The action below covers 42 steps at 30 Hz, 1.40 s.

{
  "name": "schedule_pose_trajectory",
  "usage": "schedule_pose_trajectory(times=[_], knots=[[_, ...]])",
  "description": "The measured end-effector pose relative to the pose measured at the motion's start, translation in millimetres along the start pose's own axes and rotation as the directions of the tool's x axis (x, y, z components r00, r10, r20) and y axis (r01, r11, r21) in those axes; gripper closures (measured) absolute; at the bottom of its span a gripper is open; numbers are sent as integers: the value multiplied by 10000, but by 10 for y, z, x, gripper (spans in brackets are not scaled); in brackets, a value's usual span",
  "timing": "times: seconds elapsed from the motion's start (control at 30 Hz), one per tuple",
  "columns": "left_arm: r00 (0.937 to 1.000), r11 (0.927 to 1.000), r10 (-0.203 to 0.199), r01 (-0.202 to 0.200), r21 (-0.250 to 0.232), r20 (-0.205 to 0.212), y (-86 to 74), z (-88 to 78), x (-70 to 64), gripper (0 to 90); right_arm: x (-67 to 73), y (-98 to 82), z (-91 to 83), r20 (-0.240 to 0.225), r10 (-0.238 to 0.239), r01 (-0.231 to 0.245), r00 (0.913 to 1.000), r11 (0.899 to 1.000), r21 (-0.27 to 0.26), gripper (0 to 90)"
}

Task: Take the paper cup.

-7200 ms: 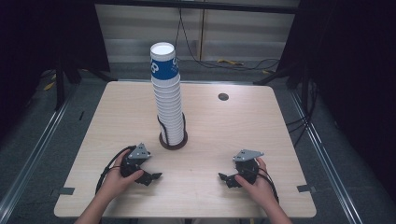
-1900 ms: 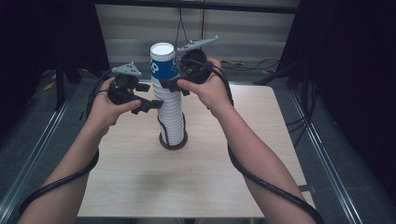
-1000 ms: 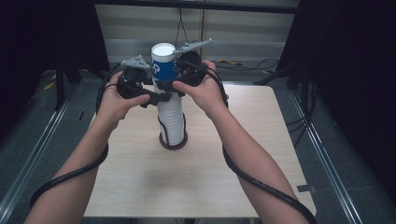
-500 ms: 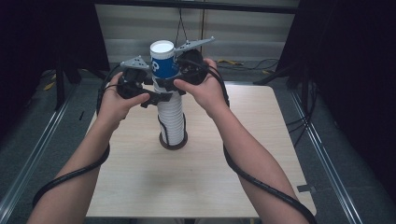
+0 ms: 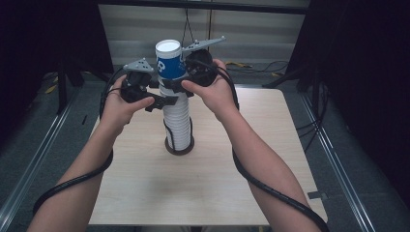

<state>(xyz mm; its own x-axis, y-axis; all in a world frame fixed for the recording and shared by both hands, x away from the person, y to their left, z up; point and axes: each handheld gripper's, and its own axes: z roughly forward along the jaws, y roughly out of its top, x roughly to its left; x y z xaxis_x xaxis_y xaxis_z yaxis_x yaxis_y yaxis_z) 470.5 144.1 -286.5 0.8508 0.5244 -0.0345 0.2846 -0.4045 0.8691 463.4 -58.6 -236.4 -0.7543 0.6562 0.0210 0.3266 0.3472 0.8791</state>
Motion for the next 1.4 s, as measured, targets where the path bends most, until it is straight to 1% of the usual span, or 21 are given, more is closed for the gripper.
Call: schedule_pose_trajectory(times=[0.03,0.13,0.23,0.33,0.43,0.77,1.0,1.3,1.4], knots=[[10000,10000,2,-2,-18,5,-2,1,0,198,-2,14,-18,-7,29,-29,10000,10000,-92,161],[10000,10000,-30,30,-10,13,-1,1,-5,199,-8,23,-30,-28,53,-53,10000,9999,-104,161],[10000,10000,69,-69,-2,16,3,4,-6,200,-13,33,-49,-52,82,-83,10000,9999,-109,165],[10000,10000,70,-70,0,28,5,7,-9,200,-25,42,-72,-100,186,-188,9998,9996,-213,165],[10000,10000,93,-93,6,19,13,13,-15,202,-32,50,-88,-74,178,-180,9998,9996,-225,166],[10000,10000,49,-49,-49,8,6,14,-13,205,-39,67,-98,-101,273,-276,9996,9990,-341,166],[9999,9999,115,-115,-33,-10,14,19,-19,205,-46,95,-126,-88,304,-308,9995,9985,-445,166],[10000,10000,64,-65,-61,-15,8,17,-17,205,-46,111,-146,-98,378,-383,9992,9974,-610,172],[10000,9999,-28,28,-103,-15,8,20,-20,205,-38,122,-151,-112,383,-390,9992,9966,-723,176]])
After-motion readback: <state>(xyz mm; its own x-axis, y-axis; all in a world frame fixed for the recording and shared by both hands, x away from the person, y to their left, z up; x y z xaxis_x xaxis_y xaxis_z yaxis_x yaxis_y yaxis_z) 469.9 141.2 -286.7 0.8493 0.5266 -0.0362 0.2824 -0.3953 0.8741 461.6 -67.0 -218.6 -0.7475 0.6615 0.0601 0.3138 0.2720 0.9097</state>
